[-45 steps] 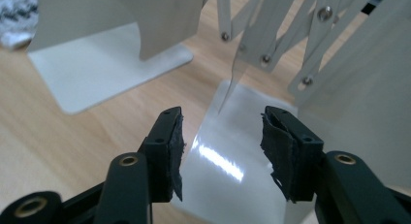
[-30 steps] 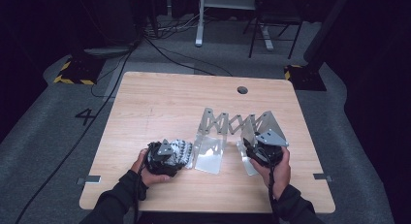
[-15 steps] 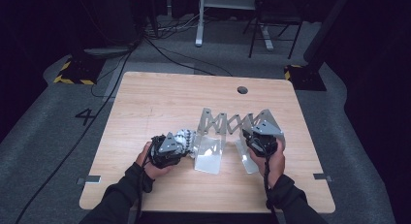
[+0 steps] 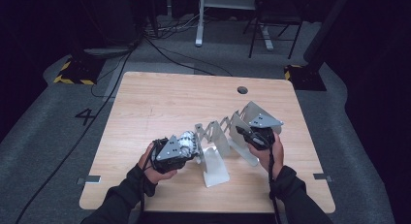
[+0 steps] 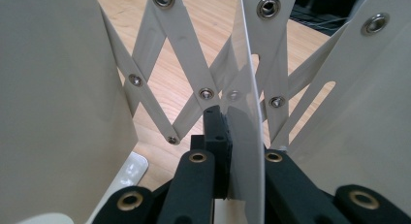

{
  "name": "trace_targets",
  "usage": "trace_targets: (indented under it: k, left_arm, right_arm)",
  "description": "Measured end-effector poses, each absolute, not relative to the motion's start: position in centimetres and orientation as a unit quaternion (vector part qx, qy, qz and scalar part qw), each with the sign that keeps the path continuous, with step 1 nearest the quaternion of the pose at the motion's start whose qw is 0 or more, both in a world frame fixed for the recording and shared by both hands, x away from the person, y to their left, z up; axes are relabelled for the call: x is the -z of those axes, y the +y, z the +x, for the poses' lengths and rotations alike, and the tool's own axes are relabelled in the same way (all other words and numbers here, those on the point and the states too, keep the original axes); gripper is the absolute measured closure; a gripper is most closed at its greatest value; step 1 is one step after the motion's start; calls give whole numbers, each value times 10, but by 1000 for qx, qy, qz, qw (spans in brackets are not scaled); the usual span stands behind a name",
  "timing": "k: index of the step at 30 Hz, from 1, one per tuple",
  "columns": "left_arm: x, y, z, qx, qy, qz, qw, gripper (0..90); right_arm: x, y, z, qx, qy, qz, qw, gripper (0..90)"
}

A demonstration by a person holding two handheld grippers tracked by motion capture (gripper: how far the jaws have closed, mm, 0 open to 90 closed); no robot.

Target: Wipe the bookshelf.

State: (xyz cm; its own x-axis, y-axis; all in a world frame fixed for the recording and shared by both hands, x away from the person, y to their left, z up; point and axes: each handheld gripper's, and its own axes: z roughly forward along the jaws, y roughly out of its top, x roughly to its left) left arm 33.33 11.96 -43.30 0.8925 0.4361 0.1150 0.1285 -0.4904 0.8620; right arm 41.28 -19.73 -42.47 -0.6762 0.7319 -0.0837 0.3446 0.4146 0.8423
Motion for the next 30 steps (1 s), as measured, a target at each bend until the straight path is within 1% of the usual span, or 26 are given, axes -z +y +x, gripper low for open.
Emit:
trace_targets:
  k: [1,2,7,12,14,19,23,27,30]
  left_arm:
    - [431,112,326,-161,153,850,478,727]
    - [431,112,326,-161,153,850,478,728]
    - [429,88,310,-148,117,855,483,728]
    - [443,59,298,-123,80,878,456,729]
    - [449,53,297,-117,70,886,444,729]
    - [465,56,300,-89,86,894,430,729]
    - [479,58,305,-77,103,902,412,729]
    - [486,59,309,-84,105,913,385,722]
    - [487,68,315,-88,113,914,379,716]
  right_arm:
    - [424,-196,415,-429,816,320,218,893]
    - [424,-196,415,-429,816,320,218,893]
    - [424,-190,417,-432,823,302,213,890]
    - [424,-187,416,-431,833,276,207,880]
    - [424,-187,415,-437,832,272,208,835]
    - [417,-195,409,-451,827,261,210,743]
    - [416,-204,399,-443,830,260,217,673]
    - [414,-212,386,-441,830,263,217,639]
    - [411,-214,375,-437,832,258,222,612]
